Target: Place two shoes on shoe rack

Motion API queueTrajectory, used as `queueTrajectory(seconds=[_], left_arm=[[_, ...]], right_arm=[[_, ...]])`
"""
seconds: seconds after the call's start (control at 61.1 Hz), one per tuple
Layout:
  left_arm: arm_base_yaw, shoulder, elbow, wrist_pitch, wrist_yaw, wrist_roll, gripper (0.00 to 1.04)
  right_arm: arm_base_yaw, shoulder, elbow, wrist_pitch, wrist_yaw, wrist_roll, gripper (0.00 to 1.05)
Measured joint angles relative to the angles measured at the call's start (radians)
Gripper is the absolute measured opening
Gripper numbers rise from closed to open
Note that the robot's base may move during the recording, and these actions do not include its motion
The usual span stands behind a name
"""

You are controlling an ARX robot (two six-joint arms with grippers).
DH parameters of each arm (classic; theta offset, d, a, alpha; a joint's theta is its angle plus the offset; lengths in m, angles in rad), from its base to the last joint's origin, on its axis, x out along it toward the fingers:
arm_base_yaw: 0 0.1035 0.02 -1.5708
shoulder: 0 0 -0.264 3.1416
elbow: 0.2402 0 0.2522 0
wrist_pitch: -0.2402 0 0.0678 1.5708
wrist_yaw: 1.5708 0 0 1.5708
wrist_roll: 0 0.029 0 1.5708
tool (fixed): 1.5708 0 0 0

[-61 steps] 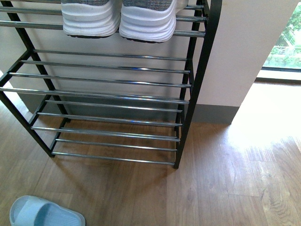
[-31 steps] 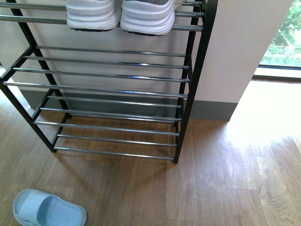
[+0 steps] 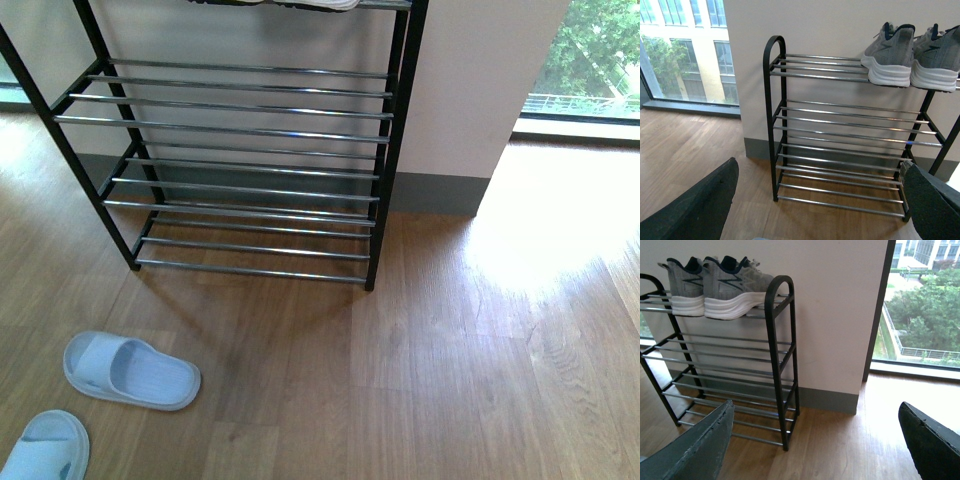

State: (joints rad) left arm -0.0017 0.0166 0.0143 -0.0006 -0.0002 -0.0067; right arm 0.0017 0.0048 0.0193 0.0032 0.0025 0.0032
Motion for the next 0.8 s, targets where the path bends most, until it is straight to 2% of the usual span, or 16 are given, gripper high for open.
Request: queueTrajectory(seconds=[0.802], left_arm=[[0.0,0.0,0.0,0.0,0.0,0.0,0.95]], right_arm=[[0.0,0.0,0.0,-0.002,0.0,0.0,0.95]])
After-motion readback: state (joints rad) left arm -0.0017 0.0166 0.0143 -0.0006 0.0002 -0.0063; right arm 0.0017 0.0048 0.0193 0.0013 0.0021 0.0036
